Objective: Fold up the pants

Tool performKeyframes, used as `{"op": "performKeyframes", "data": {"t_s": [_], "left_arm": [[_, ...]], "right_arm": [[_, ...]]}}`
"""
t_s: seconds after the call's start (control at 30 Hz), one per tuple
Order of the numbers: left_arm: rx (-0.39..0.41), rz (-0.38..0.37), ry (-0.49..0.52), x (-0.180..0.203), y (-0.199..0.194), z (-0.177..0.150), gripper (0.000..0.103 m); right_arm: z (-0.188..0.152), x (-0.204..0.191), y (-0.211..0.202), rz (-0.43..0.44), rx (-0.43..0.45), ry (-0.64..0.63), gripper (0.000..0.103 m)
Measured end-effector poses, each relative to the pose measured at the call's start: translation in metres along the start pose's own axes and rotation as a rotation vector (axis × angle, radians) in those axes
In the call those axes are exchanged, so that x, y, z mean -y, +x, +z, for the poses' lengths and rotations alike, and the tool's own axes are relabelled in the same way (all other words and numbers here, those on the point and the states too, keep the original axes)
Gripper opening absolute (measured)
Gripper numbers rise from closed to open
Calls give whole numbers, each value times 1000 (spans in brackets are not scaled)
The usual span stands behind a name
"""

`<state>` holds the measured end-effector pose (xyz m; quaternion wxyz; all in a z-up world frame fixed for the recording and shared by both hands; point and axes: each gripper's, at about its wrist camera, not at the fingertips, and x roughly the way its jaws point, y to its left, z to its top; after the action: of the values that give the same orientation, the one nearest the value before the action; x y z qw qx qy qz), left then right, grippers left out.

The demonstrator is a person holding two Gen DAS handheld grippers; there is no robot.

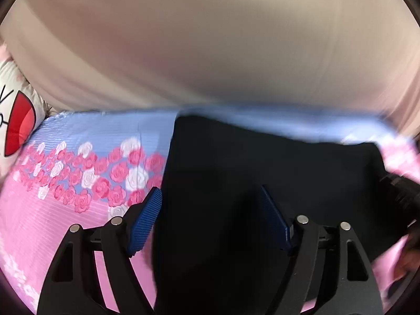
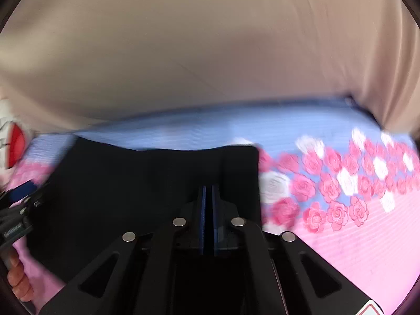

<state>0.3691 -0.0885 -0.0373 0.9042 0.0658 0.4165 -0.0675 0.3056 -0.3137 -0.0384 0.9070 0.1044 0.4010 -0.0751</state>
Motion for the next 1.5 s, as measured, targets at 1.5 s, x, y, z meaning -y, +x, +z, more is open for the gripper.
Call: {"op": "performKeyframes", "data": {"t_s": [1.5], "left_arm": [[-26, 25, -29, -25, -175, -170, 92]], "right_arm": [[-212, -47, -210, -13, 56, -17, 31]]}}
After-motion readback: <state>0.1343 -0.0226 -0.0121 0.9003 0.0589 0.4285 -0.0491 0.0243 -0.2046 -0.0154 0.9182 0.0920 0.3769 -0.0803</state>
